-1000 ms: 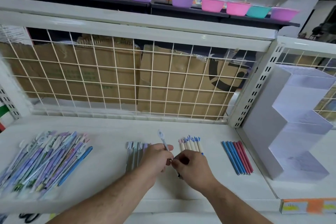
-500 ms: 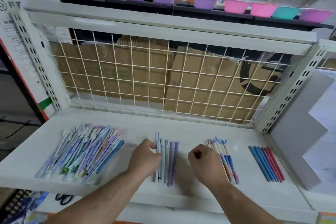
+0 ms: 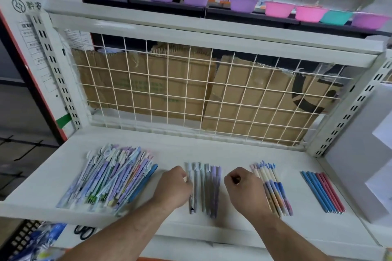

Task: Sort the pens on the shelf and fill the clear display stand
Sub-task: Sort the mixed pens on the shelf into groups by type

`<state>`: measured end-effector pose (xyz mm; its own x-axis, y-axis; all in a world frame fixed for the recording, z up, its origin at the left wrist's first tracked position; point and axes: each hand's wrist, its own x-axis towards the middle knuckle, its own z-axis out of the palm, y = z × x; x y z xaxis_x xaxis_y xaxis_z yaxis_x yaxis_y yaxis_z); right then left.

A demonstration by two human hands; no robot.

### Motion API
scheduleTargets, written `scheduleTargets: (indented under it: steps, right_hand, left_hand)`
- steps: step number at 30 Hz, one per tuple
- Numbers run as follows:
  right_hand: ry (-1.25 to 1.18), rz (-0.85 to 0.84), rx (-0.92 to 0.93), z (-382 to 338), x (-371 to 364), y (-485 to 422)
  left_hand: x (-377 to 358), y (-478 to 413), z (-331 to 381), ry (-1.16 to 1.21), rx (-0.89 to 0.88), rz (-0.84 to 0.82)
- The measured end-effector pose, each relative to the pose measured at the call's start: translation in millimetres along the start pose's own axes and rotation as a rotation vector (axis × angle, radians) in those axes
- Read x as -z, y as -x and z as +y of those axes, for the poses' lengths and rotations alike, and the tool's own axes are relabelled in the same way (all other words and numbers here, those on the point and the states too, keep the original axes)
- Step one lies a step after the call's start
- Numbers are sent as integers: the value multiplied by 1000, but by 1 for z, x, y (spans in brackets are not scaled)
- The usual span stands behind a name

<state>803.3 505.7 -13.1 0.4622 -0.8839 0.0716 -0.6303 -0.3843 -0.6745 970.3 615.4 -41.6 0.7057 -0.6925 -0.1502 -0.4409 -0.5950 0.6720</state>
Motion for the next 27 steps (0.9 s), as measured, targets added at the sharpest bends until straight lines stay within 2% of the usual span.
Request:
scheduleTargets:
  steps: [2,5,7,9,20,27]
  right_hand:
    - [37,-1,24,-3,-3,1]
    - [60,18,74,-11,-9,2]
    - [53,26,97,-18,-15,3]
    - [43,29,103,-25,-20,3]
    - [16,9,93,-47,-41,0]
    - [16,-13,92,-50,-45,0]
  left_hand:
    - [7,3,-5,-114,-47,45]
    - [24,9,-14,-459,-152,161]
    - [36,10,-20,-657,-151,186]
    - [47,10,-26,-752,-104,180]
    - [70,1,-45,-742,23,64]
    - [73,-7,-42,-698,15,12]
